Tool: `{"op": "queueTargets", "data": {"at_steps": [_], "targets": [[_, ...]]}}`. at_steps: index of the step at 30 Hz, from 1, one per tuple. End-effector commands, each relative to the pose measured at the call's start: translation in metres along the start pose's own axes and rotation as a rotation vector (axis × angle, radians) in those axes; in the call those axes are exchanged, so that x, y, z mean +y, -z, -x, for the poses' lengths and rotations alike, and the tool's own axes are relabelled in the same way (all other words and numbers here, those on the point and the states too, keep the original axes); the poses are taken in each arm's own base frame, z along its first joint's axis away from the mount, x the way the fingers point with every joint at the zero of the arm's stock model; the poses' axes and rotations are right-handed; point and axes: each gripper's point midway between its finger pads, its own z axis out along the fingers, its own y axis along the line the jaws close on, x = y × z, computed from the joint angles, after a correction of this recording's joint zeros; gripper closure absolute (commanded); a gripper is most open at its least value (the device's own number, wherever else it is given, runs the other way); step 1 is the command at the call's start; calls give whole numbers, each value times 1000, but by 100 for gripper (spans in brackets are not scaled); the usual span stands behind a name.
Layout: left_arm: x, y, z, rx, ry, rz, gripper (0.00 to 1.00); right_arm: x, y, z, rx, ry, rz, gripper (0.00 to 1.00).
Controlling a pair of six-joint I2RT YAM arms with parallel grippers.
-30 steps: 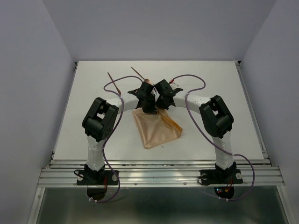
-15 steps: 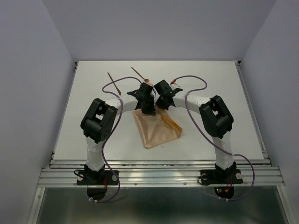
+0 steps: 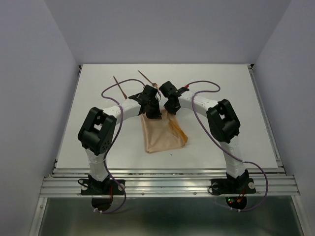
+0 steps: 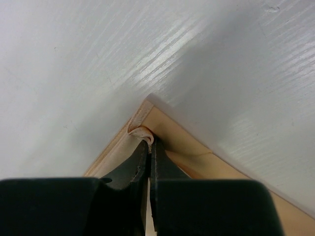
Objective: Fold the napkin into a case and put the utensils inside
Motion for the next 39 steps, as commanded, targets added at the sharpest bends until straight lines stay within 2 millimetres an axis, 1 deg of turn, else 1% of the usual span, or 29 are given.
{"op": "queueTargets", "data": {"at_steps": [1,2,3,4,5,7,8,9,10,11,12,15,20,23,24,27,28,29,30,31,32,33,34,35,36,37,38,39], "targets": [[-10,25,0,-18,18,-55,79,-39,-11,-15,12,0,-143,99],[-10,24,-4,-10,27,-68,76,-39,-14,-17,19,-2,-152,99],[-14,26,-2,-14,29,-82,71,-39,-14,-17,21,-2,-154,99],[-12,26,-6,-7,35,-84,66,-41,-15,-18,23,1,-165,99],[-15,26,-8,-3,41,-98,65,-43,-18,-21,32,2,-171,99],[-15,25,-14,16,52,-119,58,-43,-19,-23,39,-5,-172,99],[-18,25,-16,20,59,-133,56,-44,-19,-24,42,-6,-170,99],[-22,24,-16,17,69,-152,53,-44,-19,-24,43,-7,-167,99],[-24,24,-23,34,76,-173,48,-45,-20,-26,47,-9,-165,99],[-27,25,-23,32,85,-189,46,-46,-20,-26,46,-7,-168,99],[-31,25,-24,27,97,-200,45,-46,-20,-25,41,-3,-166,99],[-36,25,-28,32,111,-221,45,-50,-19,-22,26,1,-177,99],[-57,29,-33,58,124,-298,46,-54,-19,-17,-4,20,-174,99],[-61,30,-37,72,148,-308,46,-58,-19,-17,-7,19,-182,99],[-67,31,-35,60,145,-337,46,-62,-20,-18,-7,7,-190,99],[-71,33,-36,62,151,-352,46,-67,-18,-21,-1,-48,-200,99],[-71,35,-35,55,149,-350,46,-81,-22,-21,10,-75,-230,99],[-70,36,-34,49,140,-344,46,-85,-19,-15,9,-135,-234,99],[-68,37,-35,52,139,-334,46,-91,-20,-13,13,-157,-241,99],[-69,39,-34,46,133,-335,46,-107,-25,-13,12,-176,-271,99],[-68,40,-34,42,128,-330,46,-113,-24,-9,2,-212,-281,99],[-67,40,-34,41,119,-327,46,-115,-19,-7,-4,-227,-279,99],[-68,41,-32,34,111,-331,46,-131,-22,-5,-16,-251,-311,99],[-69,41,-31,31,106,-331,46,-137,-22,0,-21,-273,-323,99],[-70,41,-30,28,96,-334,46,-142,-20,0,-23,-276,-330,99],[-68,41,-32,39,80,-322,46,-154,-19,3,-28,-293,-349,99],[-70,40,-32,41,66,-324,46,-160,-19,7,-35,-322,-362,99],[-71,39,-33,44,48,-323,46,-164,-17,6,-37,-328,-366,99]]}}
